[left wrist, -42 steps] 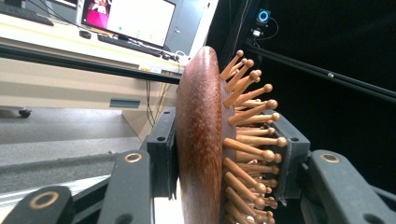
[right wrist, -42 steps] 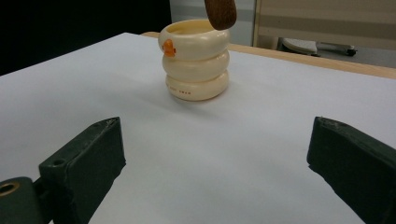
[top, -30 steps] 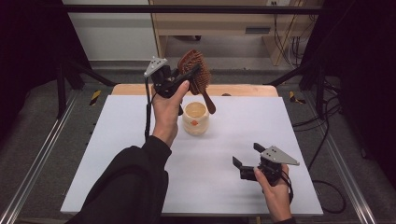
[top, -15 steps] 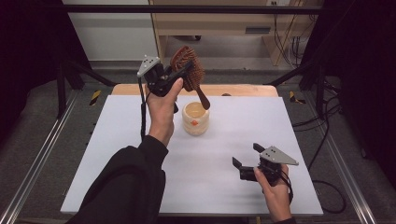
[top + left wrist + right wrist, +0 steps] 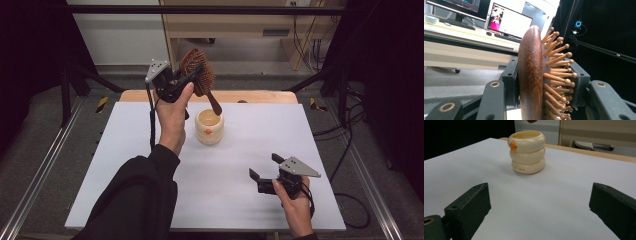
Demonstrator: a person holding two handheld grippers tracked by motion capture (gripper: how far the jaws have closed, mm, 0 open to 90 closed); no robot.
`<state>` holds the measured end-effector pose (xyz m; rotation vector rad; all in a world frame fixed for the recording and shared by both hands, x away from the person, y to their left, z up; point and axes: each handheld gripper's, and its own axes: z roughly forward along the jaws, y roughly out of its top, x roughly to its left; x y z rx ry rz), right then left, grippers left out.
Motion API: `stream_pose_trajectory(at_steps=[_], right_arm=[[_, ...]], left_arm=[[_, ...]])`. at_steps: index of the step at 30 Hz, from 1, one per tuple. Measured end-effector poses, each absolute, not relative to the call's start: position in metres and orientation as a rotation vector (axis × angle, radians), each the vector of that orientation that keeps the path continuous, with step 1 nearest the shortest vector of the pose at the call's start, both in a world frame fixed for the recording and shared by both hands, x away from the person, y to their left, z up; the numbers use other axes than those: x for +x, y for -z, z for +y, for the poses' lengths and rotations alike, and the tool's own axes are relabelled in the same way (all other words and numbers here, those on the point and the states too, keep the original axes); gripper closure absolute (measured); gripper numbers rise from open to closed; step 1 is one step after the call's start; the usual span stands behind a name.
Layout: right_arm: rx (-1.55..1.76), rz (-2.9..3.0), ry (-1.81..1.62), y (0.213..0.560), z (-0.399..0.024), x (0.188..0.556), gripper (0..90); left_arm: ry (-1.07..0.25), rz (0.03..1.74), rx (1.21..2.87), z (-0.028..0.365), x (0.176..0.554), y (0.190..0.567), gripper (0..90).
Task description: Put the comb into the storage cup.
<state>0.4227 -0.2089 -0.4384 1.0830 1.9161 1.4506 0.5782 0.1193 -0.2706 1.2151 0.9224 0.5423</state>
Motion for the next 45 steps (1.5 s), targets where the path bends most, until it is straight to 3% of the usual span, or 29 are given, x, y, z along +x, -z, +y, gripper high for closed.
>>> stream_pose_trajectory(at_steps=[45], right_arm=[[1.082, 1.925, -1.451, 0.440, -0.208, 0.423, 4.0]], left_arm=[[-0.589, 0.943, 1.234, 0.127, 0.580, 0.282, 51.5]])
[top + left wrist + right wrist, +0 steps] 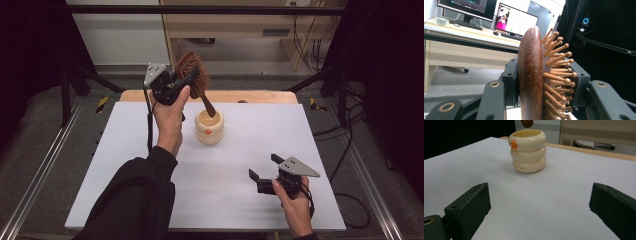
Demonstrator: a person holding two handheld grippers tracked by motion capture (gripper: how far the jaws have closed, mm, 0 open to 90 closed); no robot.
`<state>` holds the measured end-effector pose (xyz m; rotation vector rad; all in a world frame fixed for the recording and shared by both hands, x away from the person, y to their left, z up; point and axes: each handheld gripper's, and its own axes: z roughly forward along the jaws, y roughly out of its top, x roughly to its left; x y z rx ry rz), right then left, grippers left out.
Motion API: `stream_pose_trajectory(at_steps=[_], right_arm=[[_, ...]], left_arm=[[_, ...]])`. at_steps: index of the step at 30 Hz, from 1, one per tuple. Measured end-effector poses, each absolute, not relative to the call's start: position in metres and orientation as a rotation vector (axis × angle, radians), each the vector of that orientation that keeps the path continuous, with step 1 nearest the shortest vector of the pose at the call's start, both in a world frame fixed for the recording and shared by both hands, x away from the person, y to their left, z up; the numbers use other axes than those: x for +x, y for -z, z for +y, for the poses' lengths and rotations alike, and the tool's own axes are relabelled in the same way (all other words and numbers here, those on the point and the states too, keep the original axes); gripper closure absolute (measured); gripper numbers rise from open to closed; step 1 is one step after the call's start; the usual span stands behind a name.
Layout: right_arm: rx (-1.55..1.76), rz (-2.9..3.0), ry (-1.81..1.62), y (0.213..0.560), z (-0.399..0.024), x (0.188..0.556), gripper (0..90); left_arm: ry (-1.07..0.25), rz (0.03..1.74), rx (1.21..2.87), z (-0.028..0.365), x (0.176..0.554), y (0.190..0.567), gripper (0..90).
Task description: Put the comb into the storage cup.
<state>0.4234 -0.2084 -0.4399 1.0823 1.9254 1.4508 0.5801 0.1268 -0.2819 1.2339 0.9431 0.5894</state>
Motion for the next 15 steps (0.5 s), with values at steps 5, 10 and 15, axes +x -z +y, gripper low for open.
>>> stream_pose_trajectory(at_steps=[5, 10, 15], right_arm=[[1.084, 1.926, -1.451, 0.4397, -0.2094, 0.4234, 3.9], [1.085, 1.922, -1.455, 0.4398, -0.2092, 0.4234, 3.9], [1.089, 1.920, -1.459, 0.4397, -0.2094, 0.4232, 3.9]], left_arm=[[-0.599, 0.935, 1.257, 0.1234, 0.5801, 0.2844, 51.5], [-0.607, 0.935, 1.273, 0.1204, 0.5807, 0.2870, 51.5], [-0.609, 0.934, 1.274, 0.1177, 0.5810, 0.2880, 51.5]])
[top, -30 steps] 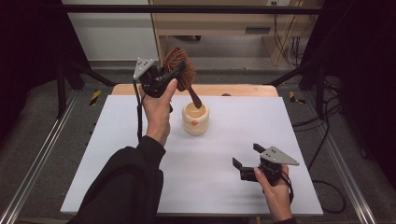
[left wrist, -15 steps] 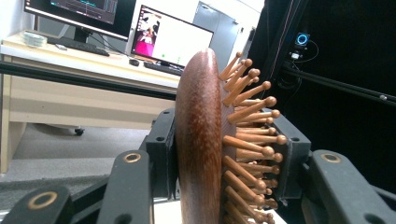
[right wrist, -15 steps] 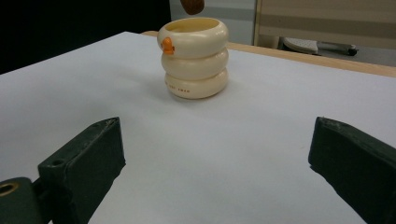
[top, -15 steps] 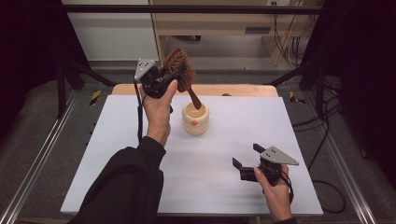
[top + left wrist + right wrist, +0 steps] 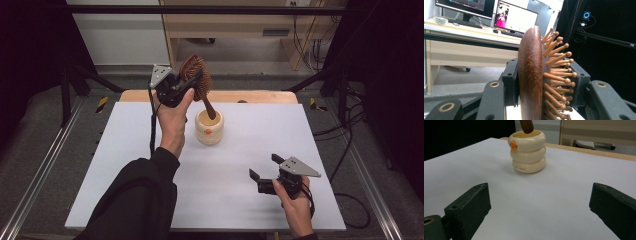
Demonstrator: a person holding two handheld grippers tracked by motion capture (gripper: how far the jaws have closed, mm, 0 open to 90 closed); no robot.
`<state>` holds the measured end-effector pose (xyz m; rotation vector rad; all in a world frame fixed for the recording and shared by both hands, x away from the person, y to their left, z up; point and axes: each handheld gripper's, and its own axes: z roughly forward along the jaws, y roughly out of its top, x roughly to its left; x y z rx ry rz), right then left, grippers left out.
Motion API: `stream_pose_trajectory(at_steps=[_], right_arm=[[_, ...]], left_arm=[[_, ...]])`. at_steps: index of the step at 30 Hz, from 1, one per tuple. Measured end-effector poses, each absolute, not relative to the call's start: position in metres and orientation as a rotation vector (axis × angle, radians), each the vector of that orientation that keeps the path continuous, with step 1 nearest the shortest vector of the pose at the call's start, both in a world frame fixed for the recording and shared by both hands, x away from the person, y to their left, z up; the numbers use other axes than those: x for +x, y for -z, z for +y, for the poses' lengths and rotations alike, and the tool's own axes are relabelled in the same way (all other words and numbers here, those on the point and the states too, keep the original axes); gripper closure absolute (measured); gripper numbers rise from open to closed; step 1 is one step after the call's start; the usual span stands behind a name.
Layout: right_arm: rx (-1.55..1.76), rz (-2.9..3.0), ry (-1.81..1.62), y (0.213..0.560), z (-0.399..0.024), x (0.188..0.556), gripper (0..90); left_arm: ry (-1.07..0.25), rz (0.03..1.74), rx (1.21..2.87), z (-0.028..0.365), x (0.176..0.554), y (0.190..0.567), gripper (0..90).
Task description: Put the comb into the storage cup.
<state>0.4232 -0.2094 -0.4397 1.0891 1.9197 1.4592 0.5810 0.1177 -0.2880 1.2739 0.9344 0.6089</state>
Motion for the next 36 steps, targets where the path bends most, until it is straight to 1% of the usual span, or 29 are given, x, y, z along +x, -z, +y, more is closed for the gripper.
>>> stream_pose_trajectory(at_steps=[5, 36], right_arm=[[1.085, 1.922, -1.457, 0.440, -0.209, 0.423, 3.9], [1.088, 1.928, -1.455, 0.441, -0.210, 0.424, 3.9]], left_arm=[[-0.620, 0.935, 1.290, 0.116, 0.582, 0.291, 51.5], [-0.593, 0.973, 1.336, 0.106, 0.589, 0.327, 51.3]])
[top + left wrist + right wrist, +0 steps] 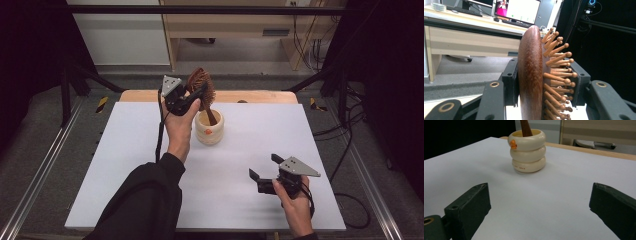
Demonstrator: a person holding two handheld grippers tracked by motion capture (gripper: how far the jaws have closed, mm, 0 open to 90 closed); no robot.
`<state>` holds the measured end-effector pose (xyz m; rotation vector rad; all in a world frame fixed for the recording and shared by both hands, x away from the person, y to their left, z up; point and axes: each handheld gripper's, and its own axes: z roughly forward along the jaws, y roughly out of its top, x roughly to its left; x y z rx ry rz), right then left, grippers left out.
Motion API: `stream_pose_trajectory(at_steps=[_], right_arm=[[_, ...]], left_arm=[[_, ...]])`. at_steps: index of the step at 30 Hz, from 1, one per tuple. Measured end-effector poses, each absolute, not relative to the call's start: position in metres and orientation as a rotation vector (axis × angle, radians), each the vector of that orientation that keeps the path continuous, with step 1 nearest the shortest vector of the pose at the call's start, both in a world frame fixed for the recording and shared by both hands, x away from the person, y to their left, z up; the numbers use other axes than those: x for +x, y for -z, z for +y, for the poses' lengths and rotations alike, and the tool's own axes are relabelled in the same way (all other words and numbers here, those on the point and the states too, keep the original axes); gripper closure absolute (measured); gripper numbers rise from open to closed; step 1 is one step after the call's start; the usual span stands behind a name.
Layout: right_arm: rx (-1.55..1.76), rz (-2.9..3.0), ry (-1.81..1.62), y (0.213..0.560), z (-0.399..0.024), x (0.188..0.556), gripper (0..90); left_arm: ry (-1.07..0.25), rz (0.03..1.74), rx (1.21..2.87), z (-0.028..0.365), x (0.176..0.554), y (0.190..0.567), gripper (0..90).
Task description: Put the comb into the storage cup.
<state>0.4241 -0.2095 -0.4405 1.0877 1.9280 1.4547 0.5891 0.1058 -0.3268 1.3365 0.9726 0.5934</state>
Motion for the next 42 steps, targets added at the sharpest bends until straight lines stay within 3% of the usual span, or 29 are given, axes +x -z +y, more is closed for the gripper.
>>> stream_pose_trajectory(at_steps=[42], right_arm=[[1.092, 1.930, -1.458, 0.441, -0.210, 0.424, 3.8]], left_arm=[[-0.573, 0.990, 1.357, 0.100, 0.593, 0.344, 51.2]])
